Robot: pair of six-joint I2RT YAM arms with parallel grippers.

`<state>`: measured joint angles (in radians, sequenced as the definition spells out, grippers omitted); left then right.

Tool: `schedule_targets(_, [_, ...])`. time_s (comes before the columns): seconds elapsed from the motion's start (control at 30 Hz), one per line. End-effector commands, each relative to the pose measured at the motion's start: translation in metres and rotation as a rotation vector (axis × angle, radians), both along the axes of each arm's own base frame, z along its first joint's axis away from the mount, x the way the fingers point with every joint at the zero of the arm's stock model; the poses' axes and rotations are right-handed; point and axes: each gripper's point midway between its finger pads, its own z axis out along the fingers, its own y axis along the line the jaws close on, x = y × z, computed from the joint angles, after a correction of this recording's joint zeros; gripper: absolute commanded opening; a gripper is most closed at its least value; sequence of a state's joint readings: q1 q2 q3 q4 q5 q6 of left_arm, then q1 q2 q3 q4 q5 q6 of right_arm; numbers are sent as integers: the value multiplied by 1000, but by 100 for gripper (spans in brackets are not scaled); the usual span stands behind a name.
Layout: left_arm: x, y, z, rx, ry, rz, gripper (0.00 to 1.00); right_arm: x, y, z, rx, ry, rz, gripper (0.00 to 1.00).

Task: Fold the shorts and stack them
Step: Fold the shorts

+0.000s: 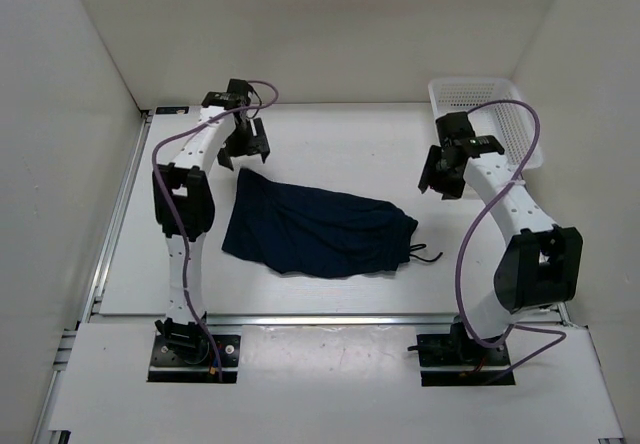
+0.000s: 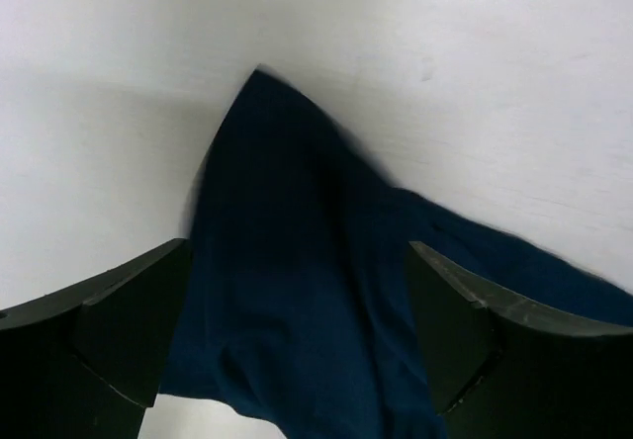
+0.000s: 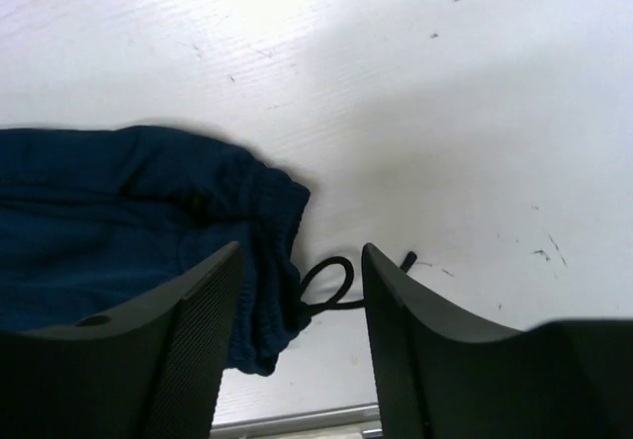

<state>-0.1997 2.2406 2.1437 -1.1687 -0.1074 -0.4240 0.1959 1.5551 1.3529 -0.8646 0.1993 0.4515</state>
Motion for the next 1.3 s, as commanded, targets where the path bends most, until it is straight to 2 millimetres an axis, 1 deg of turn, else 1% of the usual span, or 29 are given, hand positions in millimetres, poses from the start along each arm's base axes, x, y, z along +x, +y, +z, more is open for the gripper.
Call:
schedule_targets(0.0, [-17,5,-5,28,73,2,100,6,1,35,14,-102,4,57])
schedule_targets(0.03, [-17,5,1,25,55,3,100,2,0,41,19,-129,4,57])
schedule_targets(0.1, [-20,9,26,29,-5,21,100,-17,4,22,43,-72,33,57])
schedule_targets(0.13, [-24,10,31,27,-12,22,100,-24,8,17,65,-62,61,57])
schedule_targets(0.17, [-26,17,50,31,-54,36,100,-29,15,10,103,-51,81,63])
schedule_targets(0.2, [-28,18,56,28,-71,37,100,-48,30,-7,185,9,156,69])
schedule_targets(0.23, [-31,18,63,25,-85,37,100,-56,40,-17,236,36,194,77])
schedule_targets(0.27, [-40,20,73,22,-100,38,100,-68,48,-33,284,75,228,97])
schedule_targets(0.33, [-49,22,79,20,-110,38,100,-81,61,-42,366,113,272,100])
schedule_targets(0.37, [-53,22,89,12,-144,38,100,-86,65,-48,377,128,274,100])
schedule_targets(0.4, [-64,25,76,20,-108,38,100,-90,64,-58,382,138,259,100])
schedule_targets(0.43, [-65,23,75,5,-121,43,100,-91,64,-62,383,138,259,100])
schedule_targets(0.47, [-77,25,67,9,-100,42,100,-88,67,-65,398,133,256,100])
schedule_targets(0.57, [-86,32,53,-2,-83,66,100,-90,72,-77,426,151,255,97])
schedule_targets(0.6, [-94,31,45,-8,-59,61,100,-85,76,-78,431,138,260,96])
schedule_targets(0.63, [-98,33,39,-16,-38,66,100,-87,79,-84,430,149,269,95])
schedule_targets(0.67, [-99,33,39,-21,-47,74,100,-85,80,-87,434,153,257,93])
schedule_targets(0.77, [-105,32,33,-29,-35,71,100,-82,81,-109,395,189,233,82])
schedule_targets(0.8, [-109,31,32,-36,-30,67,100,-83,82,-118,382,213,217,75])
schedule_targets(0.83, [-109,31,29,-36,-27,67,100,-83,83,-124,373,214,212,71])
schedule_targets(0.9, [-112,31,29,-35,-26,67,100,-81,84,-128,376,222,200,64])
schedule_targets(0.93, [-113,30,26,-44,-22,64,100,-82,83,-131,374,232,197,47])
schedule_targets(1.0, [-114,27,22,-57,-17,59,100,-79,75,-128,323,217,187,26])
schedule_targets(1.03, [-114,27,22,-57,-16,59,100,-76,71,-124,297,204,189,9])
schedule_targets(1.07, [-117,26,15,-63,-3,56,100,-78,64,-118,266,201,176,1])
schedule_targets(1.1, [-117,26,15,-63,-3,56,98,-78,58,-114,230,194,171,0])
schedule_targets(1.13, [-118,26,8,-61,11,56,97,-79,47,-114,174,192,148,0])
schedule_targets(1.17, [-122,27,1,-56,35,57,97,-80,41,-103,140,189,145,0])
schedule_targets(1.27, [-128,28,-9,-51,57,58,96,-81,27,-83,71,165,128,0])
